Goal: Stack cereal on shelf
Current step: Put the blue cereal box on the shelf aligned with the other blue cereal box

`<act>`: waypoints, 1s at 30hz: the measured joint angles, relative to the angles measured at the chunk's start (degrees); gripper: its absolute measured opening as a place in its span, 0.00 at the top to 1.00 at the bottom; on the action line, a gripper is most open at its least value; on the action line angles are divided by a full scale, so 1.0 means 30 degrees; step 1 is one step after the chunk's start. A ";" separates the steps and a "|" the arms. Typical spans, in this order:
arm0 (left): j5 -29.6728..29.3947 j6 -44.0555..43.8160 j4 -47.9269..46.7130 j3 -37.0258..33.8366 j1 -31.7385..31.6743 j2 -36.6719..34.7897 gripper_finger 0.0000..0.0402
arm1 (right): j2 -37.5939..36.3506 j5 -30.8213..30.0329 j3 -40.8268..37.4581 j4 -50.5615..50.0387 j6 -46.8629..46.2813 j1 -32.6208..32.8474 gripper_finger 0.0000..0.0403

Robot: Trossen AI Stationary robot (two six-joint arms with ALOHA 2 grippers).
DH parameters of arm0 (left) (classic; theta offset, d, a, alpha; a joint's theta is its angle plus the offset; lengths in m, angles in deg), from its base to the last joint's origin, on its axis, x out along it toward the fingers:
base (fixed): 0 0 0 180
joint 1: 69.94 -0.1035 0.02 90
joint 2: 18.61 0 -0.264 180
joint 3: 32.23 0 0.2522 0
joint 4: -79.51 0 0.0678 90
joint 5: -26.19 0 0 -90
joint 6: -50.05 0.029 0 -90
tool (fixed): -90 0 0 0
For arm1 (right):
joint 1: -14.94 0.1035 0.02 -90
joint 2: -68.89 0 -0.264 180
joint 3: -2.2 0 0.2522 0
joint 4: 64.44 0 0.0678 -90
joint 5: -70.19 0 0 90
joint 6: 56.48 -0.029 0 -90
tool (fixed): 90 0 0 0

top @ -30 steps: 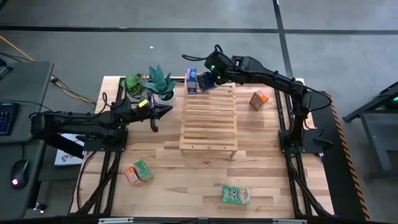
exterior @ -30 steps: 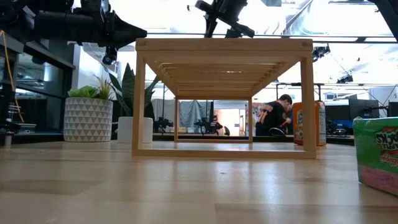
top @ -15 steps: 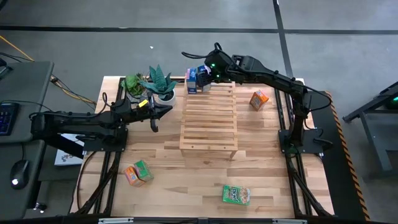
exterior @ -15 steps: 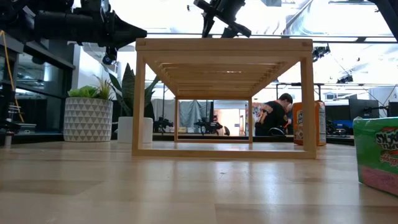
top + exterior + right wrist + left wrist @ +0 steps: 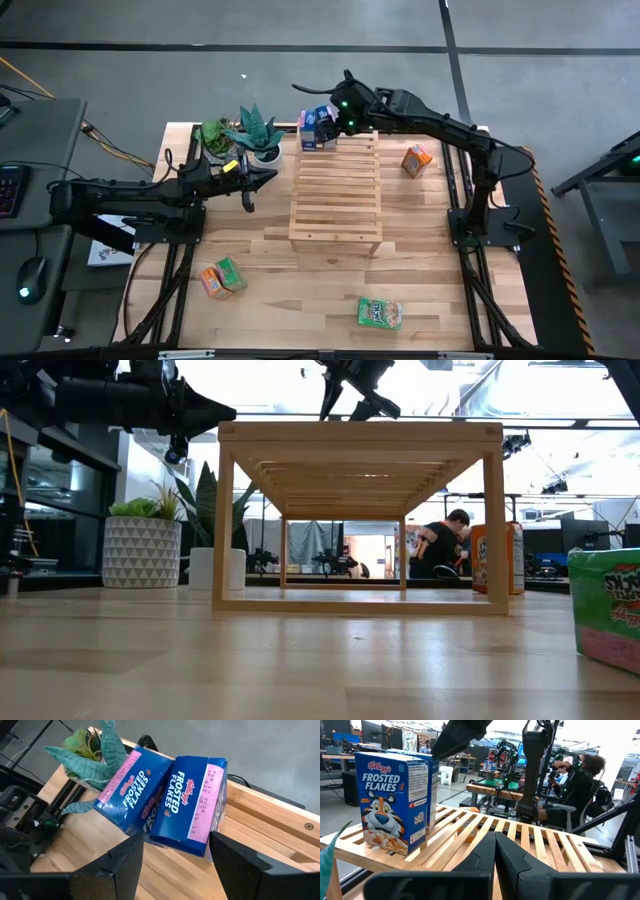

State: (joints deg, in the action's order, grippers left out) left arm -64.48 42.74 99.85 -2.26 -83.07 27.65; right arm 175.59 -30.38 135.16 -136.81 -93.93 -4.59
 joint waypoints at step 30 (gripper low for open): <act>-0.0001 0.0007 -0.0144 0.0000 -0.0007 0.0007 1.00 | -0.1520 -0.6904 -0.0518 -0.6812 0.1485 0.0065 0.50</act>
State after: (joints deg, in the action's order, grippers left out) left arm -64.48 42.76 99.42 -2.26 -83.09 27.67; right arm 171.03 -51.09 133.60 -157.25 -89.47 -4.40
